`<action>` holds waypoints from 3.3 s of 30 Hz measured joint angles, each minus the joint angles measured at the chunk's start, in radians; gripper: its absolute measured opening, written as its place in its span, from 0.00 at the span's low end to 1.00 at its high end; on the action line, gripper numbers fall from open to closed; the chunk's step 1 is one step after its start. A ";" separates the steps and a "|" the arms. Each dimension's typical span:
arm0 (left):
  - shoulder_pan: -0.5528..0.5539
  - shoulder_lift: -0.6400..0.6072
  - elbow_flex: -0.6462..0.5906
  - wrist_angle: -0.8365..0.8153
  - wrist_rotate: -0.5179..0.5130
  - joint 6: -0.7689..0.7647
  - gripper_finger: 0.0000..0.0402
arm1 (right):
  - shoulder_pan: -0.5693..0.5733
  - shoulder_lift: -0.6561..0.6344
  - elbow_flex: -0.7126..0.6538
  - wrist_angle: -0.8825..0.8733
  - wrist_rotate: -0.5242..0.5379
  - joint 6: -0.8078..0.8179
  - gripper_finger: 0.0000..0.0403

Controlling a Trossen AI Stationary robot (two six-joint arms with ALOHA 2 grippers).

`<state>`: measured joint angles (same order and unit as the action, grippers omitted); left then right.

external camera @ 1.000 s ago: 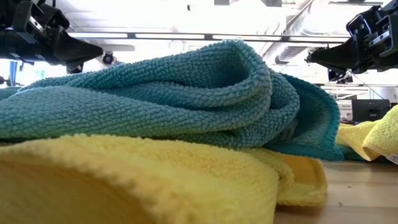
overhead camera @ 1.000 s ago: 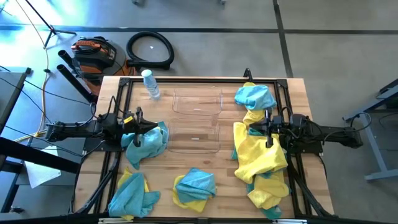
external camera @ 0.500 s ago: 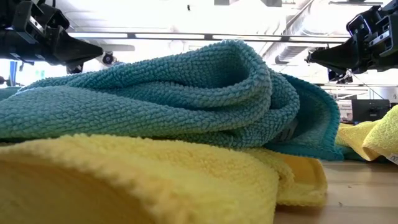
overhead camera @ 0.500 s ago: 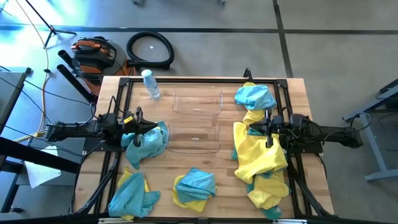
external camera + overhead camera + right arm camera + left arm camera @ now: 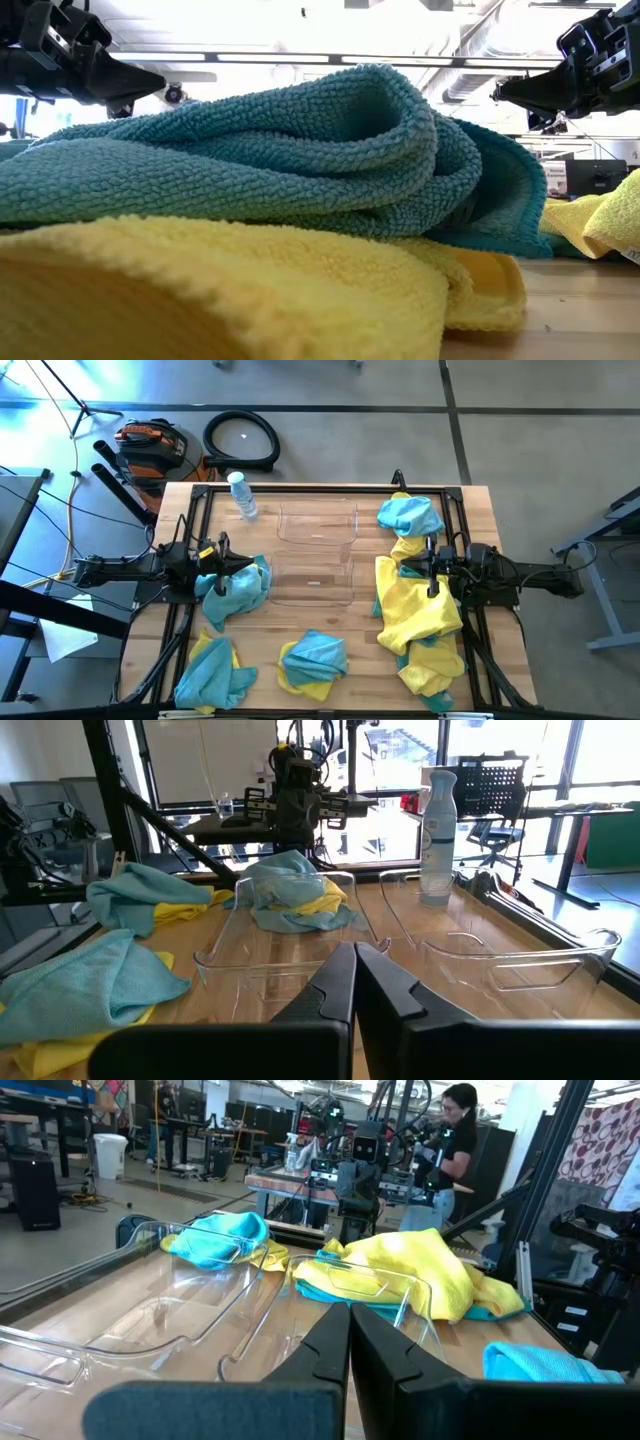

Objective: Sort microfiber towel by color & place in baskets

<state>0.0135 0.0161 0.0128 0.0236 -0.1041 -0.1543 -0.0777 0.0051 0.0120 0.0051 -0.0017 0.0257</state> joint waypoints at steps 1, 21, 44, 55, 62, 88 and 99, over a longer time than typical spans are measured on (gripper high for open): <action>0.000 0.000 0.000 0.000 0.000 0.000 0.00 | 0.000 0.000 0.000 0.000 0.000 0.000 0.00; 0.000 0.000 0.000 0.000 0.000 0.000 0.00 | 0.000 0.000 0.000 0.092 0.000 0.000 0.00; 0.000 0.000 0.000 0.000 0.000 0.000 0.00 | 0.000 0.402 0.732 -0.520 0.365 0.125 0.00; 0.000 0.000 0.000 0.000 0.000 0.000 0.00 | 0.102 1.061 1.328 -1.291 0.314 0.727 0.00; 0.000 0.000 0.000 0.000 0.000 0.000 0.00 | 0.333 1.284 1.466 -1.575 0.233 1.141 0.00; 0.000 0.000 0.000 0.000 0.000 0.000 0.00 | 0.633 1.560 1.400 -1.566 0.006 1.549 0.50; 0.000 0.000 0.000 0.000 0.000 0.000 0.00 | 0.681 1.417 1.000 -1.203 -0.057 1.747 0.52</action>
<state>0.0139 0.0160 0.0128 0.0235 -0.1041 -0.1543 0.6034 1.4217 1.0123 -1.1977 -0.0590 1.7732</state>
